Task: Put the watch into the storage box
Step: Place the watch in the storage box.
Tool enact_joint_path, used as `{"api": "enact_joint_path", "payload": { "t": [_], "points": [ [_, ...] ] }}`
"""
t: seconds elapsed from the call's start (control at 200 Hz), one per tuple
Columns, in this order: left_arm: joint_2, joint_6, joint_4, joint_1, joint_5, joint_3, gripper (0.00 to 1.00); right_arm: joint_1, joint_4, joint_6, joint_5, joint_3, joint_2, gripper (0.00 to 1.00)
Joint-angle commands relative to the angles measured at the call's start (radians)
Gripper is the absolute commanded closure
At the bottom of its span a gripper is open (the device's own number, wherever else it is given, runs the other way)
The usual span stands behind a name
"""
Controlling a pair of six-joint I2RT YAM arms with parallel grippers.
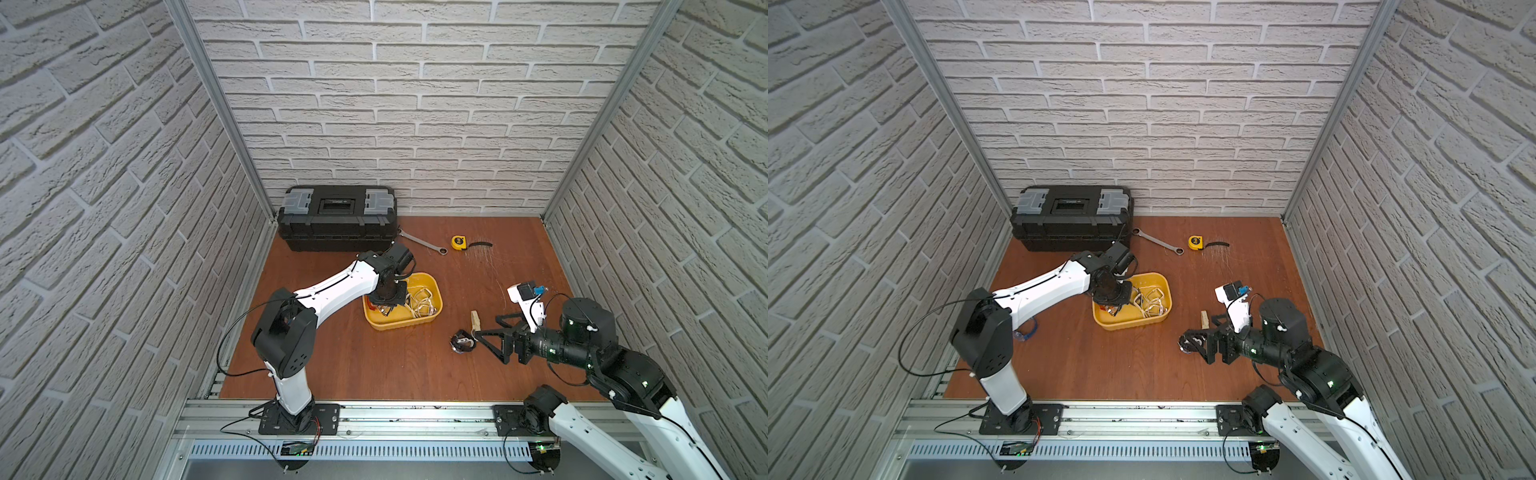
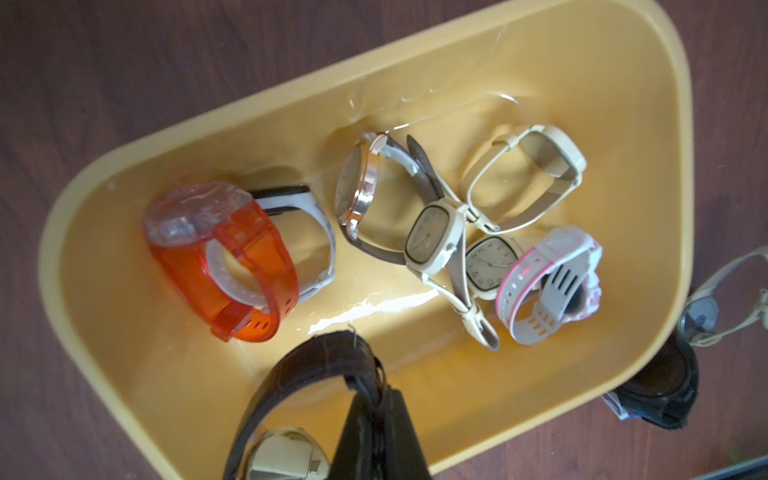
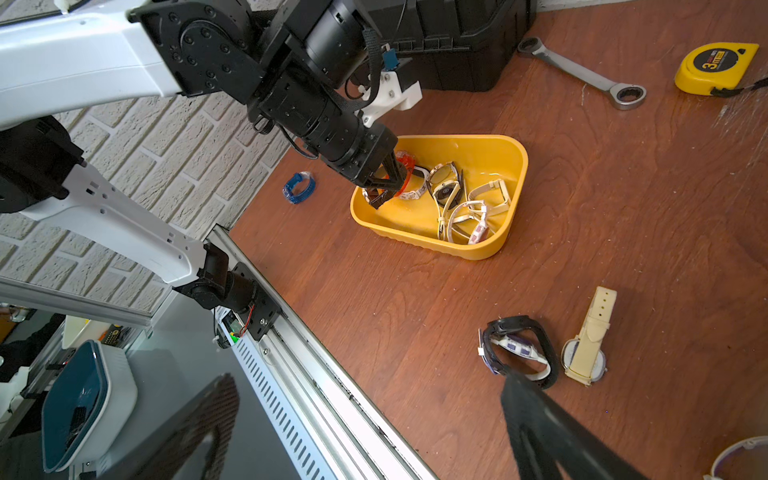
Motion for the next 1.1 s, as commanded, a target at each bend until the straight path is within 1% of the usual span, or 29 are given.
{"api": "enact_joint_path", "payload": {
  "t": [0.0, 0.18, 0.555, 0.69, 0.725, 0.785, 0.93, 1.0, 1.095],
  "points": [
    [0.022, 0.032, 0.043, -0.005, 0.040, 0.043, 1.00, -0.004, 0.057, 0.005, -0.014, -0.018, 0.004, 0.00],
    [0.068, 0.027, 0.053, -0.034, 0.061, 0.061, 1.00, -0.004, 0.059, 0.001, -0.012, -0.028, 0.003, 0.00],
    [0.139, 0.010, 0.073, -0.048, 0.083, 0.039, 1.00, -0.003, 0.042, -0.011, 0.009, -0.048, -0.002, 0.00],
    [0.142, 0.009, 0.075, -0.047, 0.082, 0.033, 1.00, -0.004, 0.025, 0.005, 0.057, -0.062, 0.023, 0.01],
    [0.139, 0.006, 0.073, -0.047, 0.075, 0.033, 0.94, -0.004, 0.010, 0.013, 0.082, -0.065, 0.041, 0.01],
    [0.130, 0.009, 0.068, -0.046, 0.064, 0.039, 0.79, -0.005, -0.014, 0.034, 0.114, -0.067, 0.082, 0.00],
    [0.107, 0.018, 0.045, -0.044, 0.037, 0.059, 0.55, -0.005, 0.010, 0.063, 0.114, -0.092, 0.149, 0.02],
    [0.094, 0.022, 0.039, -0.042, 0.030, 0.062, 0.50, -0.005, 0.028, 0.071, 0.115, -0.101, 0.161, 0.02],
    [0.061, 0.021, 0.033, -0.041, 0.022, 0.070, 0.45, -0.007, 0.021, 0.075, 0.141, -0.099, 0.178, 0.02]
  ]
}}
